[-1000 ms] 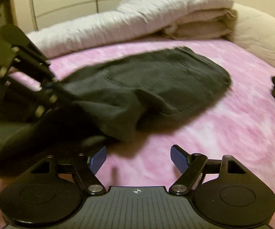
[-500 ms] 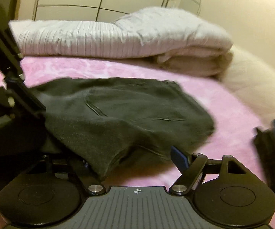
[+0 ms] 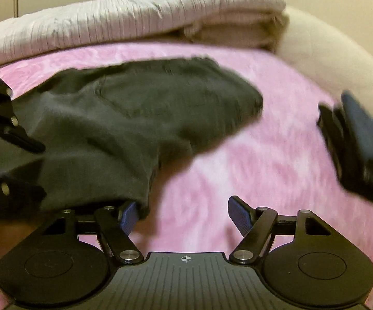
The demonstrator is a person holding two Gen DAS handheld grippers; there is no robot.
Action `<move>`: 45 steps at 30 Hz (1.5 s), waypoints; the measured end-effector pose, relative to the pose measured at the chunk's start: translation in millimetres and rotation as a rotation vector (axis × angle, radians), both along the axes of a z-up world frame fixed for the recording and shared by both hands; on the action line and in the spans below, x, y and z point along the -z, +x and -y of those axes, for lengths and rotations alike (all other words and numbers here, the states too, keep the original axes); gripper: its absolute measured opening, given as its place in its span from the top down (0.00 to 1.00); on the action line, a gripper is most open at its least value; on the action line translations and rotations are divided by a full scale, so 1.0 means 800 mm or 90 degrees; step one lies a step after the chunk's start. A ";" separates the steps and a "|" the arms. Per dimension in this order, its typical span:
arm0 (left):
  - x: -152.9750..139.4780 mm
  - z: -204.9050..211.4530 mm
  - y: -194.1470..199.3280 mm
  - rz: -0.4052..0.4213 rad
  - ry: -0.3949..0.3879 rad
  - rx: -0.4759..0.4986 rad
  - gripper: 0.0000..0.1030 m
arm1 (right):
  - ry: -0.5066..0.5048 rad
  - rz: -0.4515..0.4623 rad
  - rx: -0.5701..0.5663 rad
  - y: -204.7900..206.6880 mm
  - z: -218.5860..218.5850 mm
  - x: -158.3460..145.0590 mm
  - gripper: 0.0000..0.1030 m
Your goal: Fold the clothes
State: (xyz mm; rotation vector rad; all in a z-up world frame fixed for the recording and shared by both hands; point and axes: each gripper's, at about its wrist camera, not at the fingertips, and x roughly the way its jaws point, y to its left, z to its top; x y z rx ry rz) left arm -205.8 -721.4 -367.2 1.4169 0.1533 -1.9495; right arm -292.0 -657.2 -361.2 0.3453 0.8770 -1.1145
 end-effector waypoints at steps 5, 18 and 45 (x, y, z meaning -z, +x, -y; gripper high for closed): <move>-0.036 0.021 0.024 -0.086 -0.025 -0.088 0.71 | 0.026 0.011 0.000 -0.022 -0.012 -0.018 0.30; 0.029 0.133 0.067 -0.140 0.052 -0.287 0.71 | 0.015 0.117 -0.103 0.005 0.097 -0.028 0.30; 0.032 0.165 0.163 -0.208 0.060 -0.470 0.57 | 0.065 0.108 -0.171 0.019 0.370 -0.019 0.30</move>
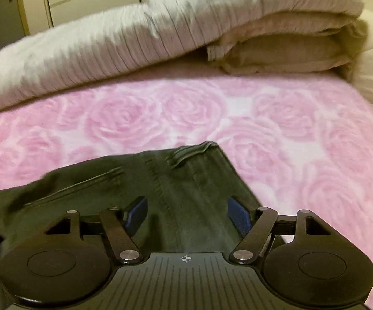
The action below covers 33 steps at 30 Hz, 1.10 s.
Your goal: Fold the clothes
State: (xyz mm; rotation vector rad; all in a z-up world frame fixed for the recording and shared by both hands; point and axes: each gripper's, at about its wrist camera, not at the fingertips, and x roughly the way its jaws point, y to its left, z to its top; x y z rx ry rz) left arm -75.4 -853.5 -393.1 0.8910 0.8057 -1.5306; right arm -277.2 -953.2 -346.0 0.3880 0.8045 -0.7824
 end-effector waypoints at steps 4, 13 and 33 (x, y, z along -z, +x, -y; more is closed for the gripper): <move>-0.012 -0.032 0.013 0.017 0.001 -0.012 0.57 | 0.025 0.001 -0.059 -0.011 -0.081 -0.003 0.29; -0.005 -0.189 0.064 0.145 0.088 -0.037 0.66 | -0.051 0.001 -0.077 -0.012 -0.214 -0.021 0.29; -0.047 -0.533 0.204 0.211 0.097 -0.200 0.62 | 0.027 -0.079 -0.193 0.158 -0.505 0.002 0.29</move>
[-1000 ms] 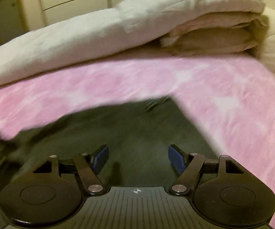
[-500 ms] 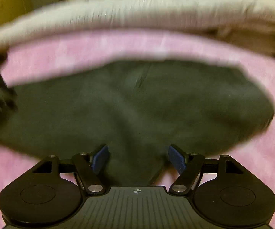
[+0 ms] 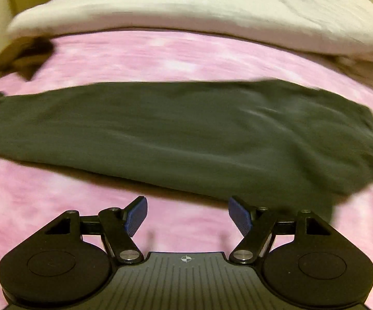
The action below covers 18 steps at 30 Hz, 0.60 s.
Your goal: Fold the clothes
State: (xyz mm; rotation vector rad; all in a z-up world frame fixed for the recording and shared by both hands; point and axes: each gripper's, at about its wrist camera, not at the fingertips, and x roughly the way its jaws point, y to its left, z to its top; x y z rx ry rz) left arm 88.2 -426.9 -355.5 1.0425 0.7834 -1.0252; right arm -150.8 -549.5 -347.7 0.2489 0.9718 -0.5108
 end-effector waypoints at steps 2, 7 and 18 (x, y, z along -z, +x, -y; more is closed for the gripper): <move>0.000 0.003 0.023 -0.009 -0.027 -0.008 0.64 | 0.001 0.011 -0.029 0.034 -0.030 0.003 0.29; 0.028 0.026 0.076 0.007 -0.037 -0.003 0.73 | -0.005 0.014 -0.082 0.120 -0.071 0.030 0.29; 0.038 0.021 0.107 0.000 -0.038 -0.014 0.91 | 0.002 -0.017 -0.114 0.202 -0.074 0.069 0.29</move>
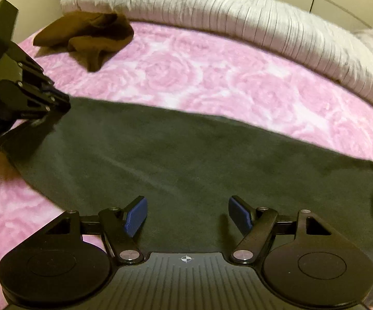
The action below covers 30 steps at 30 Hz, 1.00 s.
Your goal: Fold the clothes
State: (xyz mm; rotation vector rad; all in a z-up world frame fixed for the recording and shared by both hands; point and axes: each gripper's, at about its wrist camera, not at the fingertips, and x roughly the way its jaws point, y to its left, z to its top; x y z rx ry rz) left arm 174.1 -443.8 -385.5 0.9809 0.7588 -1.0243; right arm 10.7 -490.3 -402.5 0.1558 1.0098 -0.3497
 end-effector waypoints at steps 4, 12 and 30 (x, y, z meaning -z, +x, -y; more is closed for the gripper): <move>-0.024 -0.033 -0.022 0.001 0.008 -0.002 0.61 | 0.050 -0.058 0.036 -0.017 -0.002 -0.002 0.29; -0.078 -0.072 -0.084 -0.055 0.017 -0.037 0.53 | 0.078 -0.116 0.132 -0.056 -0.015 -0.063 0.28; -0.195 -0.081 -0.220 -0.072 -0.001 -0.071 0.10 | 0.082 -0.115 0.225 -0.140 -0.029 -0.208 0.16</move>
